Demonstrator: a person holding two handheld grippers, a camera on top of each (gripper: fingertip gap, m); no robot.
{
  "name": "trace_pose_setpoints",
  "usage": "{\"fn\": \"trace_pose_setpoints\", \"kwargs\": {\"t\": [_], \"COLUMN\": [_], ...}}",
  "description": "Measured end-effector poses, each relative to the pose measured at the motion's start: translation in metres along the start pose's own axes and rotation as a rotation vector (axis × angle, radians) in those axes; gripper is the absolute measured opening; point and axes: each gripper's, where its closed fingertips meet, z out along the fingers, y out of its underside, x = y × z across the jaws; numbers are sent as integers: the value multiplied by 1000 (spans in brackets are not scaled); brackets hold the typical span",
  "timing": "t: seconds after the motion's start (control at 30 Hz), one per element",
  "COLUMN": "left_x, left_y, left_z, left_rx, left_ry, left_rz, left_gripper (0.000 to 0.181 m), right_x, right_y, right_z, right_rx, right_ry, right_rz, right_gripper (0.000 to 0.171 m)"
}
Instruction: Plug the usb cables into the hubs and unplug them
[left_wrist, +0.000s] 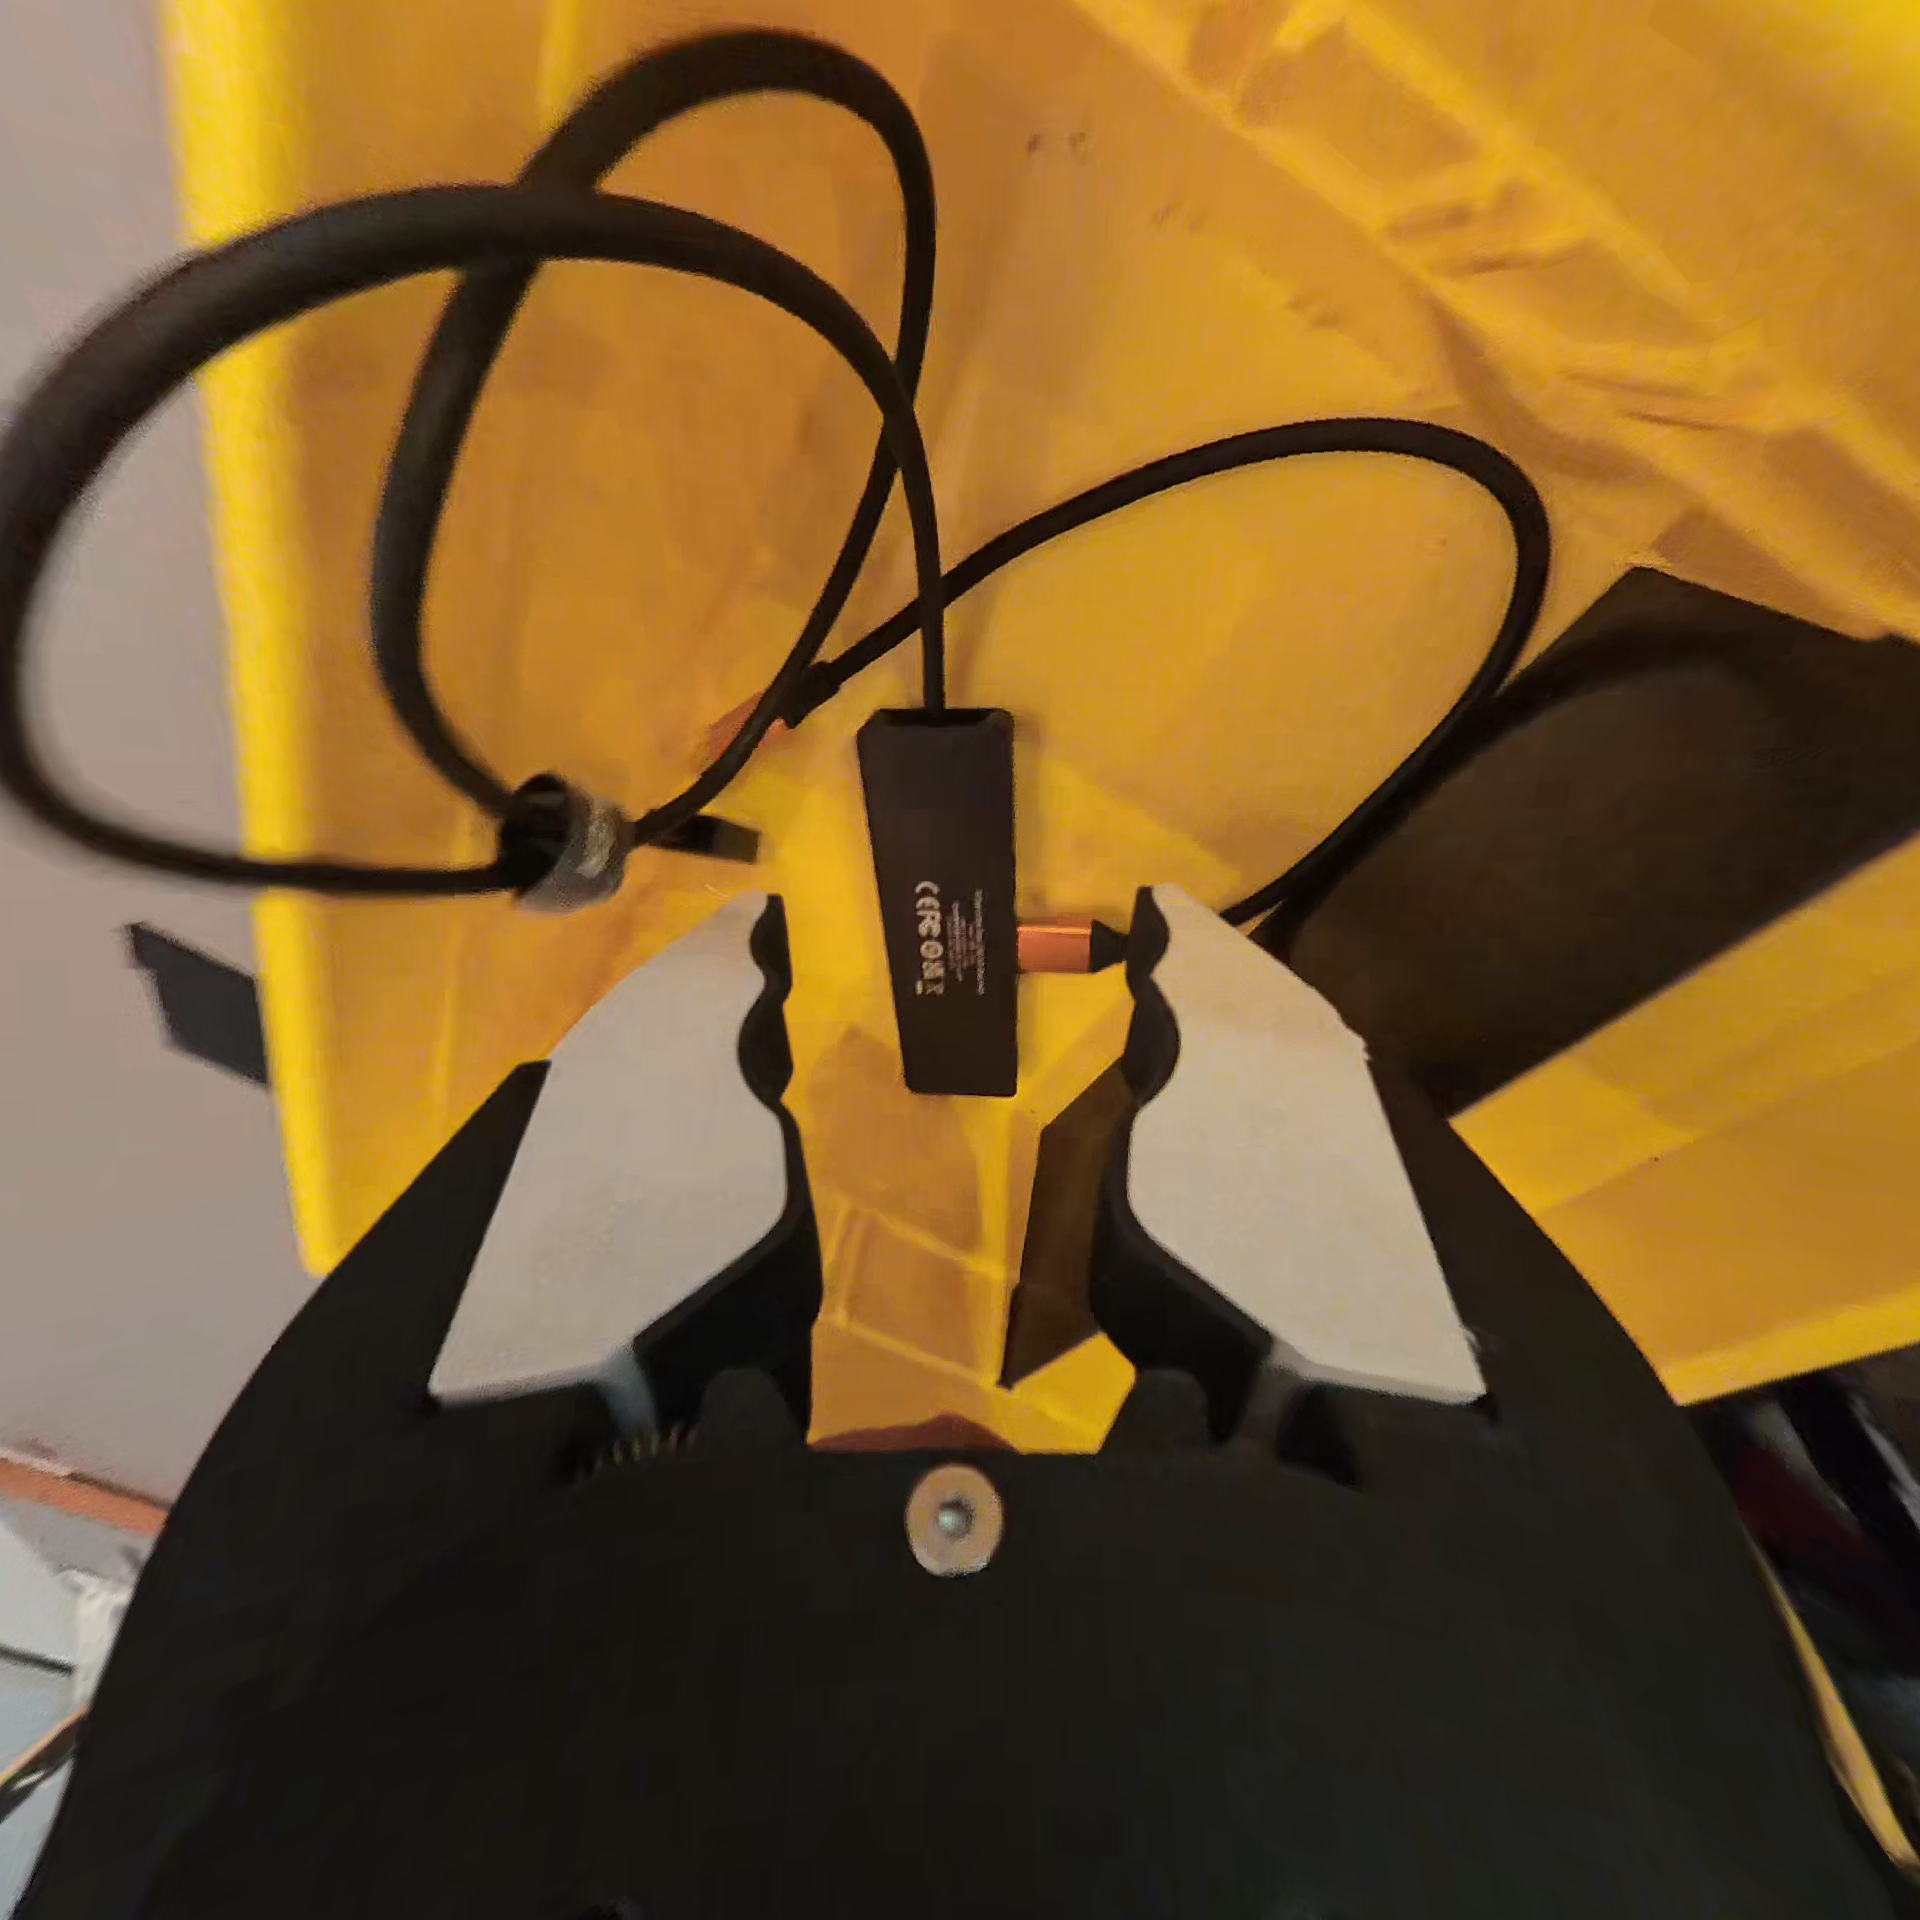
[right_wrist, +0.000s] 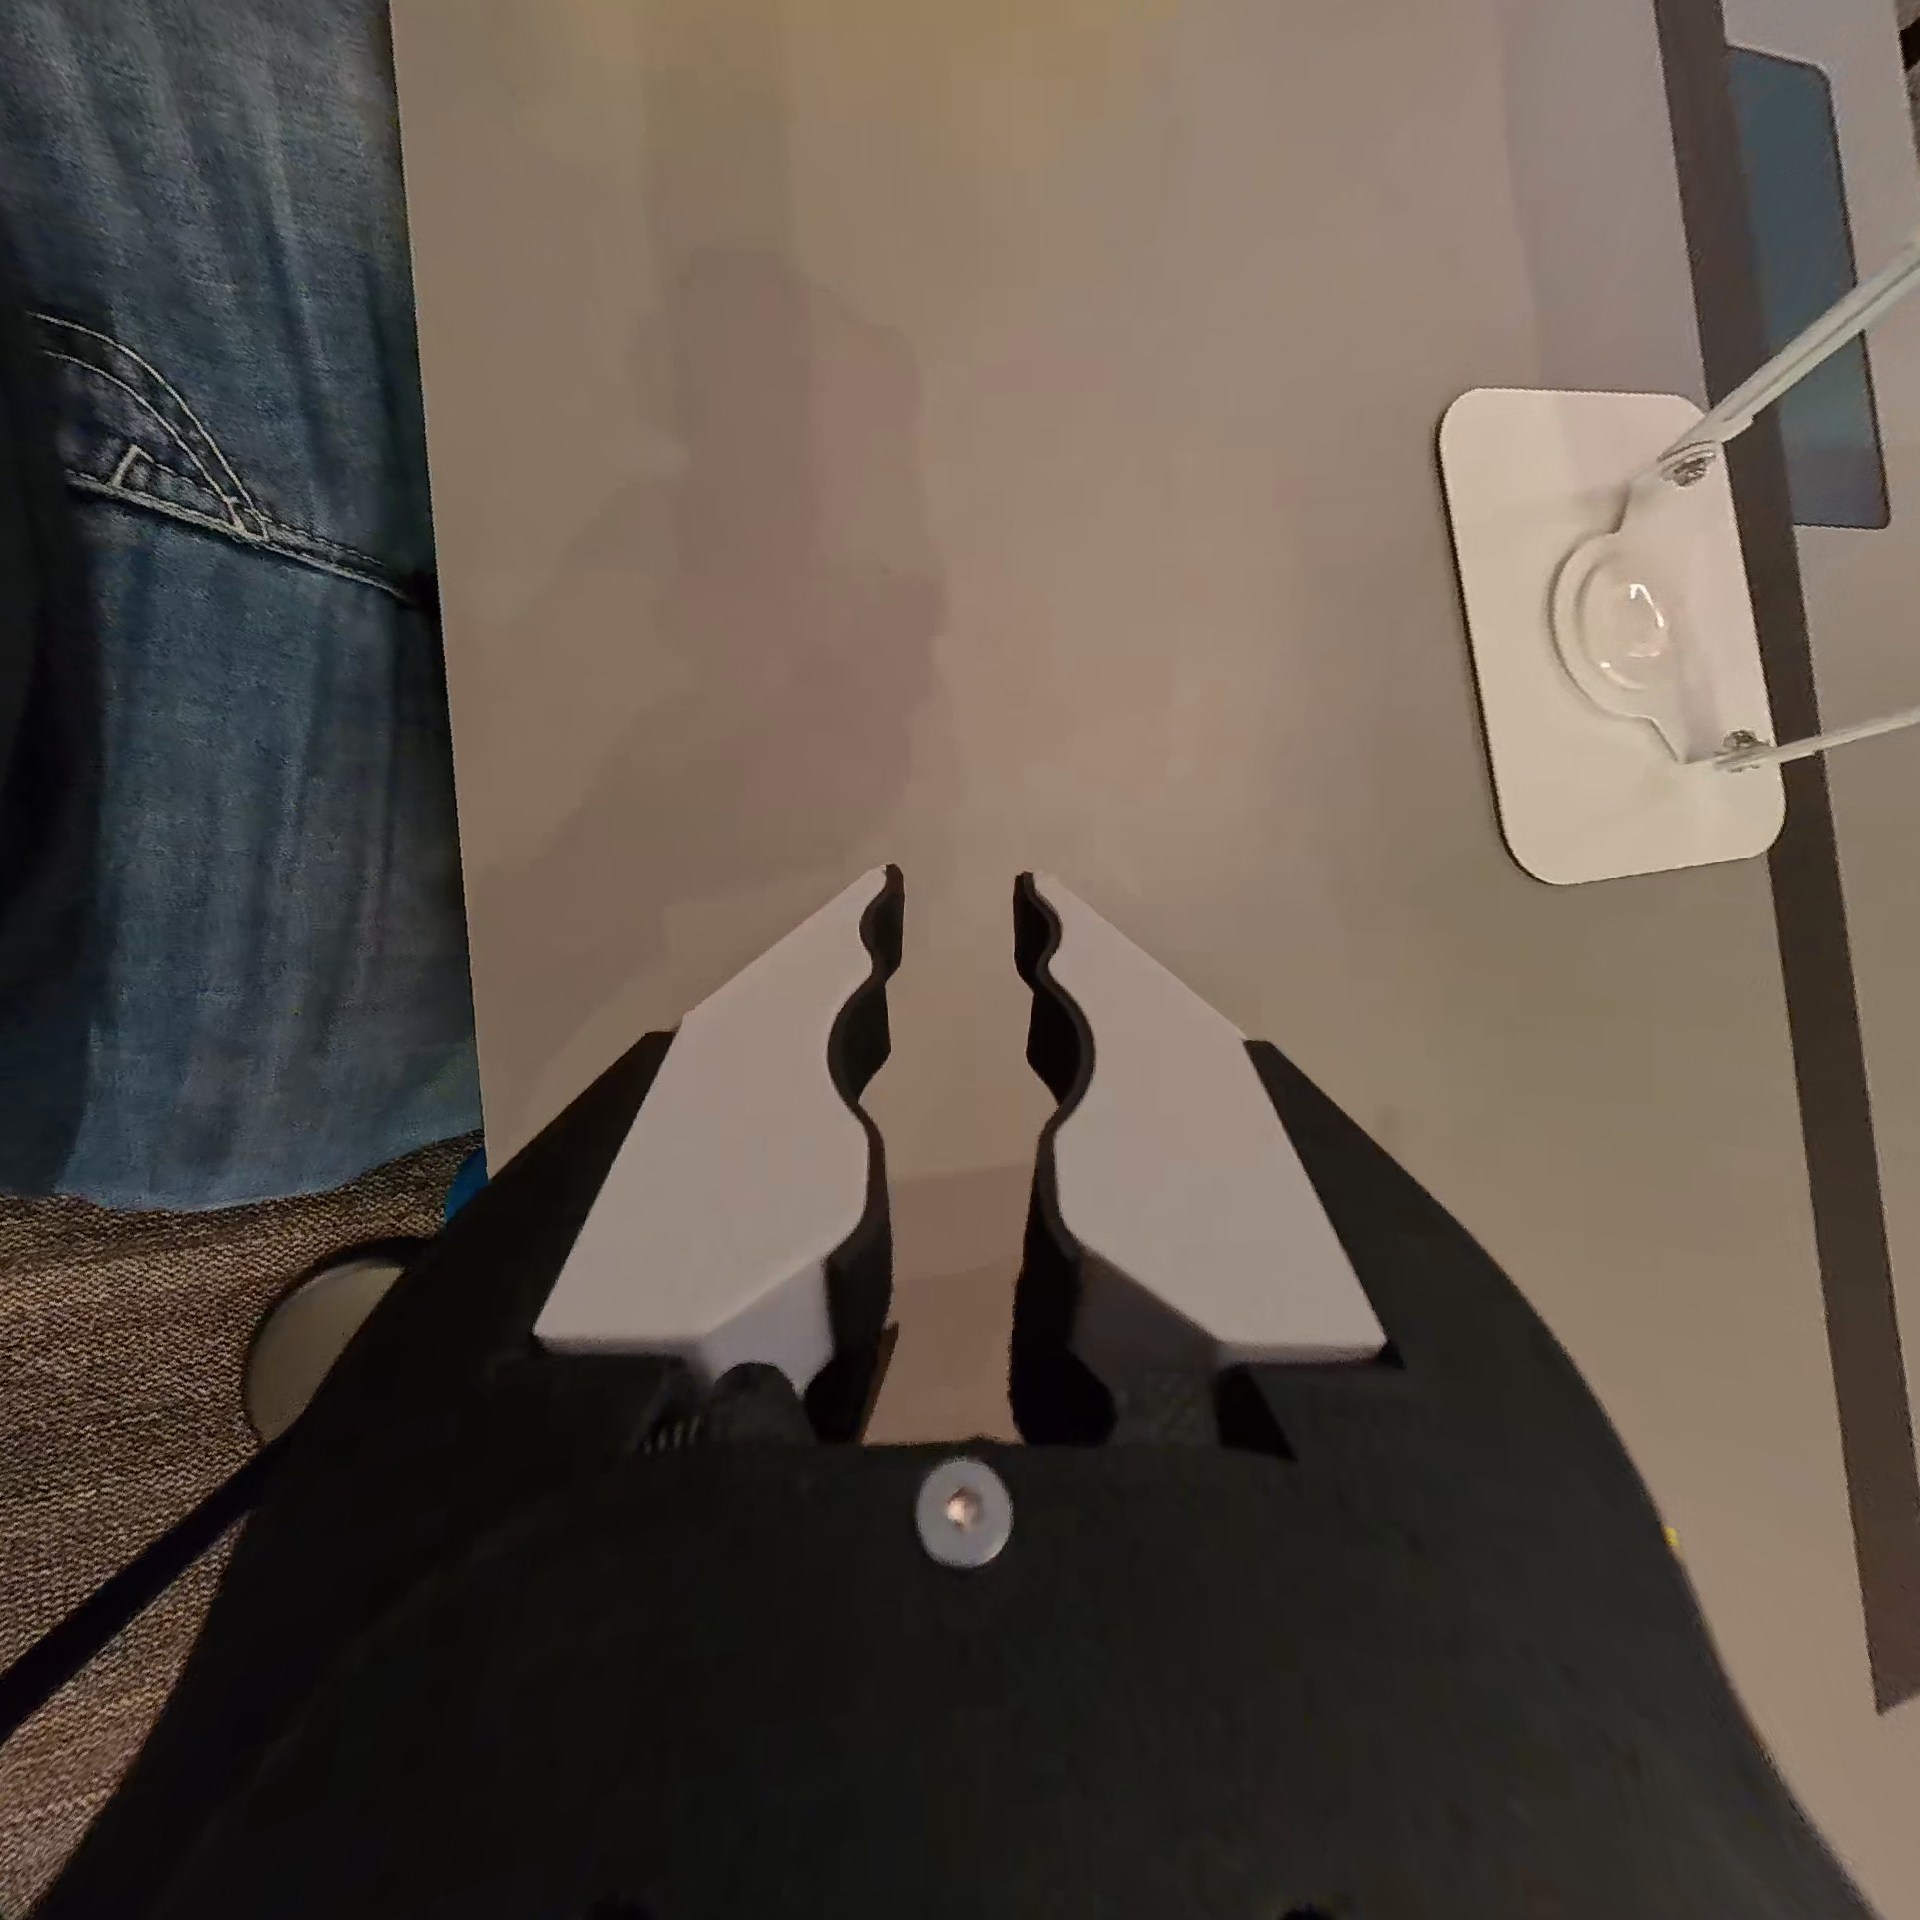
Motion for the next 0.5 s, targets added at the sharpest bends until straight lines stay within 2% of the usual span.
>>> {"fn": "trace_pose_setpoints", "kwargs": {"t": [0.13, 0.2, 0.27, 0.5], "left_x": [0, 3, 0, -4], "left_y": [1, -1, -5, -3], "left_z": [30, 40, 40, 17], "left_rx": [-95, -111, -88, -7], "left_ry": [67, 107, 104, 54], "left_rz": [16, 8, -12, -4], "left_gripper": [60, 47, 33, 33], "right_x": [-7, -9, -10, -11], "right_y": [-5, -4, -3, -1], "right_z": [7, 11, 14, 19], "right_rx": [21, 21, 24, 40], "right_ry": [-23, -32, -41, -53], "right_rz": [-4, -6, -2, 6], "right_gripper": [18, 18, 18, 17]}}
